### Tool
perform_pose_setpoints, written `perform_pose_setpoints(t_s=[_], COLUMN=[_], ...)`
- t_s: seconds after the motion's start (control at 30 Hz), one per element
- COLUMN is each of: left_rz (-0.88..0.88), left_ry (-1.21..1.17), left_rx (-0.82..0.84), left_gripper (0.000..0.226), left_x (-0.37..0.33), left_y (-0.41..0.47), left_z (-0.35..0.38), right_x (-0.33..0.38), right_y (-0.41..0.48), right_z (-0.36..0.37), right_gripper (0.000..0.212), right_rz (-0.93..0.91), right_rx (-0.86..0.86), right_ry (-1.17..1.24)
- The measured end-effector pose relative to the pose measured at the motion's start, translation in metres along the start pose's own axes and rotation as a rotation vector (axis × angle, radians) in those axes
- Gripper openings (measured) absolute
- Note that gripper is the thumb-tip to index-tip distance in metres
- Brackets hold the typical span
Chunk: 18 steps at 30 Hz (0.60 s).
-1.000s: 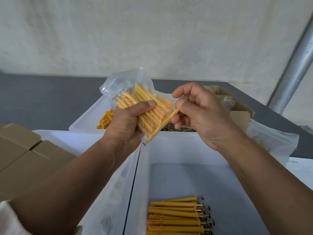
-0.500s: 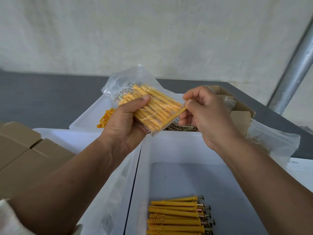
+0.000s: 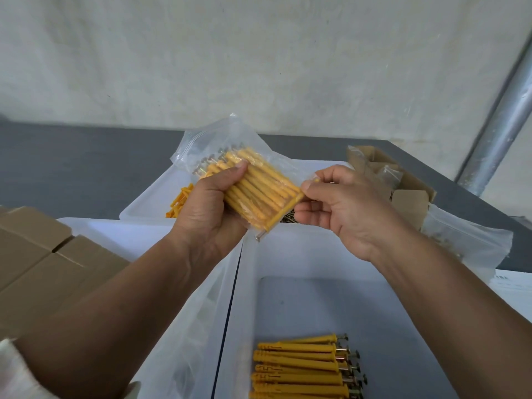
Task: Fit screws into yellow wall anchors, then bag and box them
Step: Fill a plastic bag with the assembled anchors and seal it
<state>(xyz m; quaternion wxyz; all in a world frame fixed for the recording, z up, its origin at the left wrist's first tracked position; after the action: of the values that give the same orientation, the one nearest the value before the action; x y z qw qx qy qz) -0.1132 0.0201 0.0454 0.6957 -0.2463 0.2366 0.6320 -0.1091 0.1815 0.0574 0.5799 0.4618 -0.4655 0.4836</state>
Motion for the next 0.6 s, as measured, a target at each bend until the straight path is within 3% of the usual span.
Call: perform_pose_setpoints(t_s=[0.17,0.33,0.47,0.6], left_rz=[-0.009,-0.077,-0.087,-0.07], left_ry=[0.042,0.162,0.214,0.194], left_rx=[0.103,0.265,0.237,0.213], left_gripper=[0.032,0.055,0.067,0.046], left_x=[0.0,0.008,0.012,0.01], left_y=[-0.005,-0.013,-0.015,-0.016], left_z=[0.009,0.021,0.023,0.024], right_x=[0.003,0.006,0.01,0.016], right_y=[0.0,0.002,0.0,-0.004], right_z=[-0.004,-0.011,-0.012,-0.006], right_gripper=[0.006,0.009,0.015,0.014], right_rz=[-0.018,0.037,0.045,0.022], right_rx=[-0.056,-0.101,-0.079,-0.031], right_ry=[-0.008,0.064,0.084,0.167])
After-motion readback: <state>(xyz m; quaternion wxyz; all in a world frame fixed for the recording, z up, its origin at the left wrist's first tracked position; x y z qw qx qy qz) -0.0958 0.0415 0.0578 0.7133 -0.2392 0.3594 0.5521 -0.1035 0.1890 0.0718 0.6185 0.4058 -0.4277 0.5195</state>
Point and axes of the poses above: each hand's wrist, its own y-axis towards the middle knuckle, its own z-axis out of the palm, x = y × z, the point moved 8 cm from there along y, towards the middle knuckle, and after that the axes turned 7 degrees about -x, right-handed, at the moved point
